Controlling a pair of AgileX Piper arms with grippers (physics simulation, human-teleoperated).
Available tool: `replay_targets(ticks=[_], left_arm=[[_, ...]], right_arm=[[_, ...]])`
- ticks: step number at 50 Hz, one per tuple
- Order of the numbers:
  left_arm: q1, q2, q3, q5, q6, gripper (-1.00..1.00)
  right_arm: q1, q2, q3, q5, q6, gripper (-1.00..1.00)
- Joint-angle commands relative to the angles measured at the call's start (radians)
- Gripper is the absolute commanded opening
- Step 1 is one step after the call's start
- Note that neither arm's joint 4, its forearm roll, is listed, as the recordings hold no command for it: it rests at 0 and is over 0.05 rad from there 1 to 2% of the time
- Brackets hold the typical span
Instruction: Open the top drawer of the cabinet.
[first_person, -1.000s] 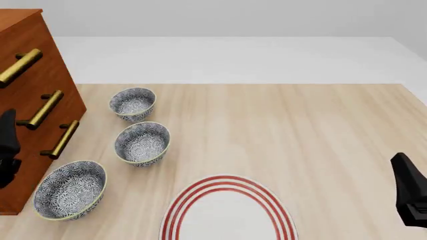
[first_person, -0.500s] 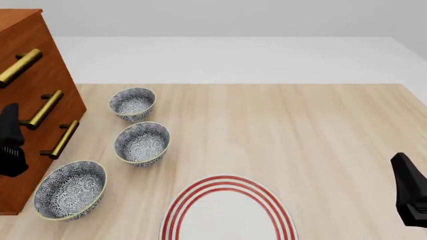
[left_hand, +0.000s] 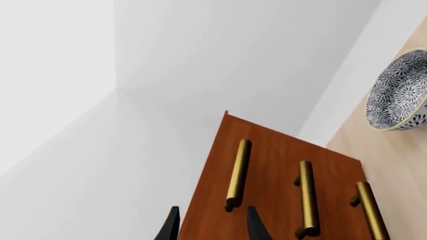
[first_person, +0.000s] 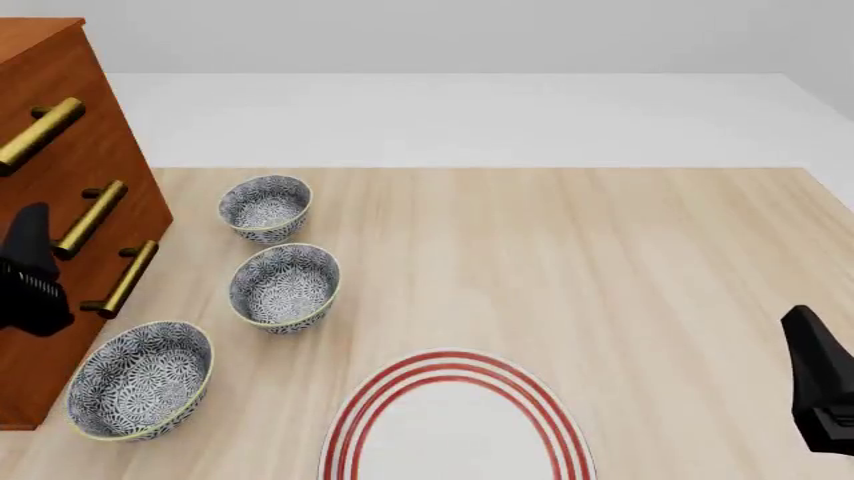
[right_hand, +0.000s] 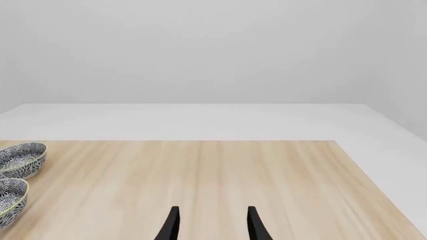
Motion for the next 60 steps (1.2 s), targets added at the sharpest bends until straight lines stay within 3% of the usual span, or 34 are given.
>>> replay_targets(ticks=[1,40,60], left_arm=[[0.013,0.054,-0.019,-0.017,0.013,1.00],[0.038,0.190,-0.058,-0.057,0.114,1.00],[0.060,0.265,-0.101,-0.067,0.120,1.00]], right_arm=[[0.000,0.000,0.000,0.000,0.000,1.00],[0.000,0.000,0.000,0.000,0.000,1.00],[0.000,0.000,0.000,0.000,0.000,1.00]])
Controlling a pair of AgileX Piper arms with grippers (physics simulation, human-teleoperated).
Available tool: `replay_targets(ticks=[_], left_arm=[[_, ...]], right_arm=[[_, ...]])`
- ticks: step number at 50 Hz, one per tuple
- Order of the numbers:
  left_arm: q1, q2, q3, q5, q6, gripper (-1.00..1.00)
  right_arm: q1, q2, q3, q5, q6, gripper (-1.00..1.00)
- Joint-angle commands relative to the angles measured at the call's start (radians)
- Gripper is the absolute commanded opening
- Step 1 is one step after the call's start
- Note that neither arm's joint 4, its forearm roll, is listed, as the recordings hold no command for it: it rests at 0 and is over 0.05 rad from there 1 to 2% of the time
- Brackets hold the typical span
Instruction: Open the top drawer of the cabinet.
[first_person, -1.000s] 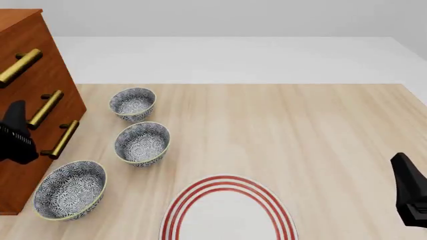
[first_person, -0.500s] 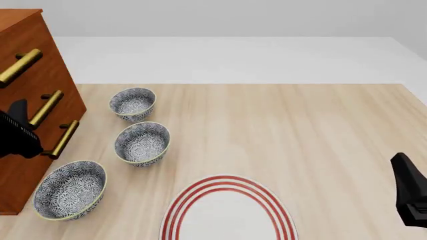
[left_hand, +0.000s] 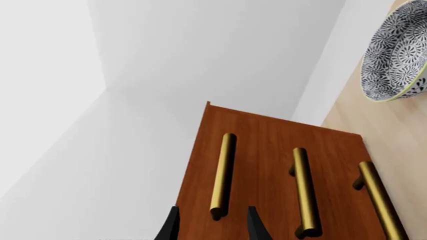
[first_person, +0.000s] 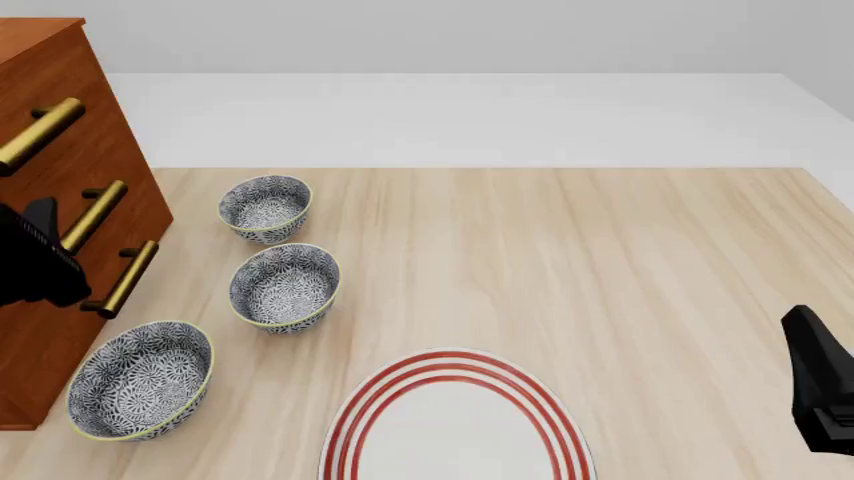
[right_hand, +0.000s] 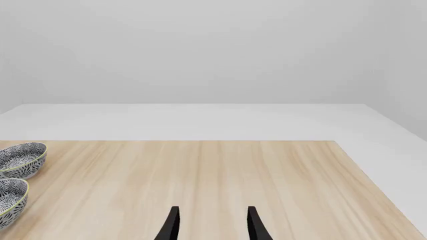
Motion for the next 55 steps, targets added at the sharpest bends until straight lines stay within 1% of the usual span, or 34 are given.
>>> replay_targets(ticks=[1,16,21,33,42,55], left_arm=[[0.012,0.040,-0.017,-0.009,0.005,1.00],[0.019,0.051,-0.026,-0.005,0.018,1.00],[0.021,0.050,-0.037,0.009,0.010,1.00],[0.041,0.094,-0.059,-0.003,0.015,1.00],[0.046,0.100,-0.060,0.001,0.023,1.00],[0.059,0.123,-0.085,0.004,0.025,1.00]], right_arm=[[0.000,0.000,0.000,0.000,0.000,1.00],[0.000,0.000,0.000,0.000,0.000,1.00],[0.000,0.000,0.000,0.000,0.000,1.00],[0.000,0.000,0.000,0.000,0.000,1.00],[0.000,0.000,0.000,0.000,0.000,1.00],[0.000,0.000,0.000,0.000,0.000,1.00]])
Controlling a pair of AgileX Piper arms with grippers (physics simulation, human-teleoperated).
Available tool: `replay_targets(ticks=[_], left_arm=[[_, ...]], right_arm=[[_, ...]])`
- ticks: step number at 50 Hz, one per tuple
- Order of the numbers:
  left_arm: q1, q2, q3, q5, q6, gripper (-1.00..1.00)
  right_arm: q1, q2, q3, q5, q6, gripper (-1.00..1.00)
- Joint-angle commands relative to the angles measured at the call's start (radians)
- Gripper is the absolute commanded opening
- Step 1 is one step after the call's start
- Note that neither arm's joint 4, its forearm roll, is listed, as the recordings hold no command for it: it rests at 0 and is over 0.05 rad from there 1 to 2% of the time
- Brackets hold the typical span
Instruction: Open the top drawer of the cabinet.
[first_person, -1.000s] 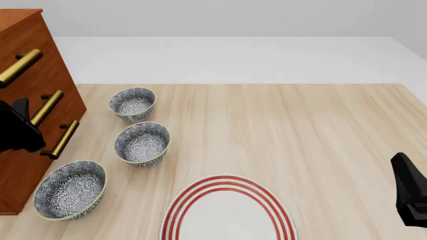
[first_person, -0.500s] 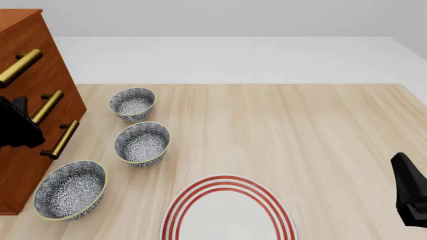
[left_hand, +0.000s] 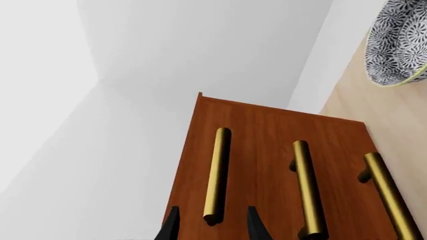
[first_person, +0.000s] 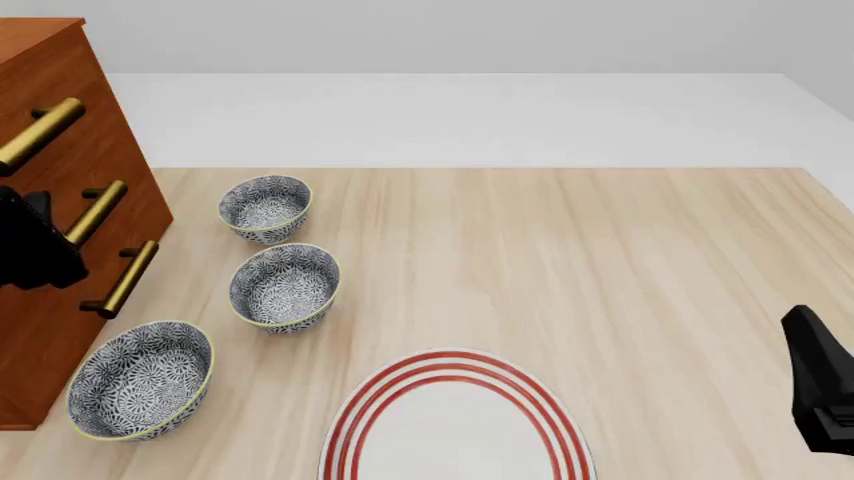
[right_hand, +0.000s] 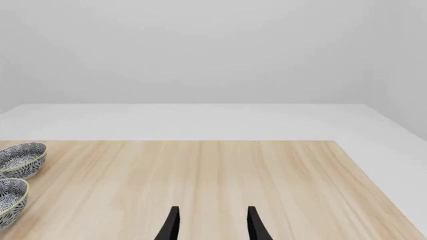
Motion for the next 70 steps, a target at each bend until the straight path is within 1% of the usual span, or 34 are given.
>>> replay_targets(ticks=[1,16,28,29,30,31,51,70], left_arm=[[0.011,0.019,-0.016,0.001,0.003,1.00],[0.038,0.051,-0.064,0.014,-0.003,1.00],[0.036,0.071,-0.064,0.000,0.006,1.00],[0.034,0.072,-0.061,-0.006,0.009,-1.00],[0.029,0.072,-0.053,-0.025,0.018,-1.00],[0.028,0.065,-0.056,-0.019,0.012,-1.00],[0.016,0.061,-0.036,-0.030,0.036,-1.00],[0.000,0.018,-0.033,0.003,0.057,-1.00]], right_arm=[[0.000,0.000,0.000,0.000,0.000,1.00],[0.000,0.000,0.000,0.000,0.000,1.00],[0.000,0.000,0.000,0.000,0.000,1.00],[0.000,0.000,0.000,0.000,0.000,1.00],[0.000,0.000,0.000,0.000,0.000,1.00],[0.000,0.000,0.000,0.000,0.000,1.00],[0.000,0.000,0.000,0.000,0.000,1.00],[0.000,0.000,0.000,0.000,0.000,1.00]])
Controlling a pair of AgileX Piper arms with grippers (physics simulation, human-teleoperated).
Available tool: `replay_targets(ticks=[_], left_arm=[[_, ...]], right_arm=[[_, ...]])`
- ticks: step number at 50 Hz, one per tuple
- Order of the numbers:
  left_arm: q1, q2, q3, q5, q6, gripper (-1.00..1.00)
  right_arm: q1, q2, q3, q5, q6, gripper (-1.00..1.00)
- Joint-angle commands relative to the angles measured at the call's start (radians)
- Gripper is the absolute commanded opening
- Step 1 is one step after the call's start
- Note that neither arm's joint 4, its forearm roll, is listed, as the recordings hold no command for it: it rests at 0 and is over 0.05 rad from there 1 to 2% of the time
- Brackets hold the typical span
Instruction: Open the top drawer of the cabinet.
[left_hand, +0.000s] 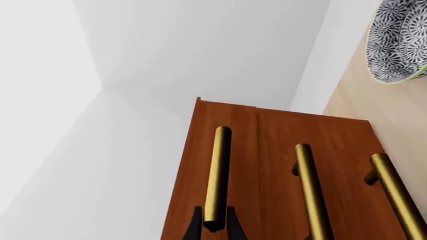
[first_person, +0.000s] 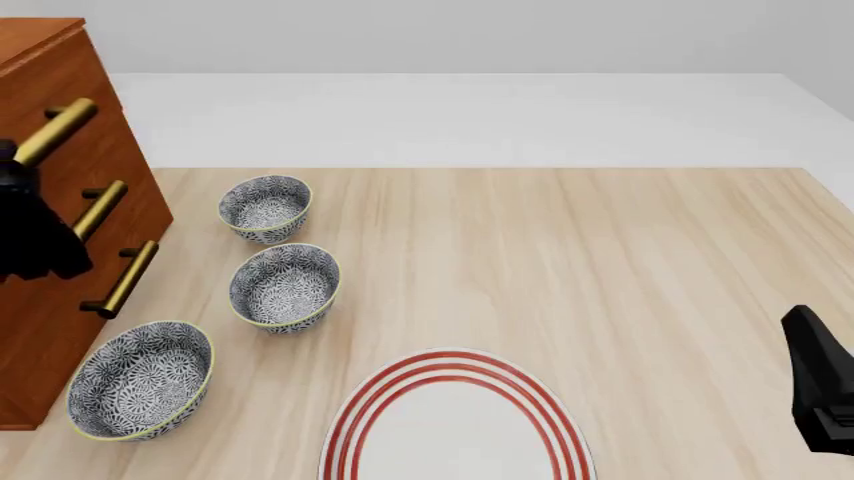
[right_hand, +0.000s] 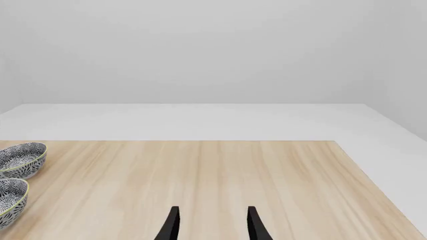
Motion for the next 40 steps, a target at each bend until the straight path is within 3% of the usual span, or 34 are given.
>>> replay_targets(ticks=[1,40], left_arm=[[-0.005,-0.035,0.010,0.012,0.019,-1.00],[-0.059,-0.073,0.018,0.033,0.048,-1.00]], right_arm=[[0.000,0.000,0.000,0.000,0.000,1.00],[0.000,0.000,0.000,0.000,0.000,1.00]])
